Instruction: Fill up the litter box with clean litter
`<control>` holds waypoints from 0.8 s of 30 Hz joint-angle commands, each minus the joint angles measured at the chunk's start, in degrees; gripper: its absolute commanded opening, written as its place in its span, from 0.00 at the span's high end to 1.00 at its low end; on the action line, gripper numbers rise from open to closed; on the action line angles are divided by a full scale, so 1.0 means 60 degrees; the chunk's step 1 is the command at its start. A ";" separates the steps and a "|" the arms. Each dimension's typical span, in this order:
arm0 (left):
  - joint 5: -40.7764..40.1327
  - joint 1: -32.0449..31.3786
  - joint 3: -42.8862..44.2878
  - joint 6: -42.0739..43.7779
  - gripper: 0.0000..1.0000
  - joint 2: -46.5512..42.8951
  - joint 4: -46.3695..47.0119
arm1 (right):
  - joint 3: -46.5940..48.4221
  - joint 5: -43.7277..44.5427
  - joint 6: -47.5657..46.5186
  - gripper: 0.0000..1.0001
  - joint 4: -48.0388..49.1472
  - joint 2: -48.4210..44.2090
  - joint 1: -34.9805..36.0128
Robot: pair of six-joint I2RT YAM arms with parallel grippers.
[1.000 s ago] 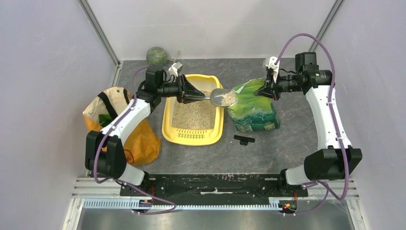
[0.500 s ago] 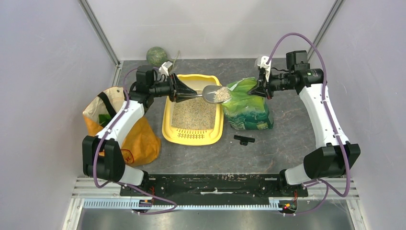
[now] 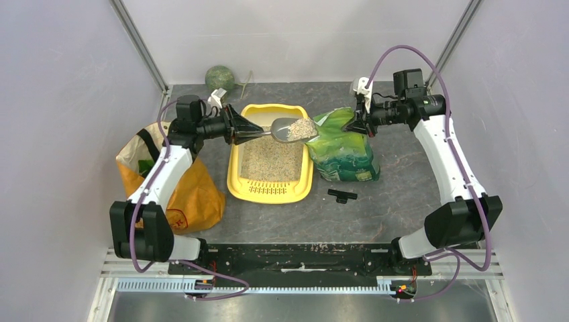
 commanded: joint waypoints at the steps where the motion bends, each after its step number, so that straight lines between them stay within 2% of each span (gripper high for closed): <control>1: 0.0584 0.0211 -0.0110 0.0187 0.98 -0.0642 0.0345 | 0.0832 -0.0735 0.0204 1.00 0.1109 -0.0173 0.0225; 6: 0.0727 0.0484 -0.0367 -0.0096 0.98 -0.0888 0.0596 | 0.0865 -0.0595 0.0252 1.00 0.1215 -0.0082 0.0407; 14: 0.1193 0.1406 -0.1115 -0.1518 0.98 -0.1355 0.2077 | 0.0864 -0.0510 0.0279 1.00 0.1248 0.0026 0.0535; 19: 0.1443 0.1958 -0.1300 -0.1733 0.98 -0.1586 0.2080 | 0.0912 -0.0486 0.0280 1.00 0.1248 0.0064 0.0580; 21: 0.1530 0.2277 -0.1261 -0.1240 0.98 -0.1656 0.1494 | 0.0918 -0.0484 0.0280 1.00 0.1249 0.0063 0.0582; 23: 0.1450 0.2607 -0.0973 0.0083 0.98 -0.1648 -0.0398 | 0.0953 -0.0471 0.0279 1.00 0.1257 0.0074 0.0575; 24: 0.1260 0.2688 -0.0620 0.1291 0.98 -0.1601 -0.1581 | 0.0971 -0.0470 0.0281 1.00 0.1249 0.0066 0.0574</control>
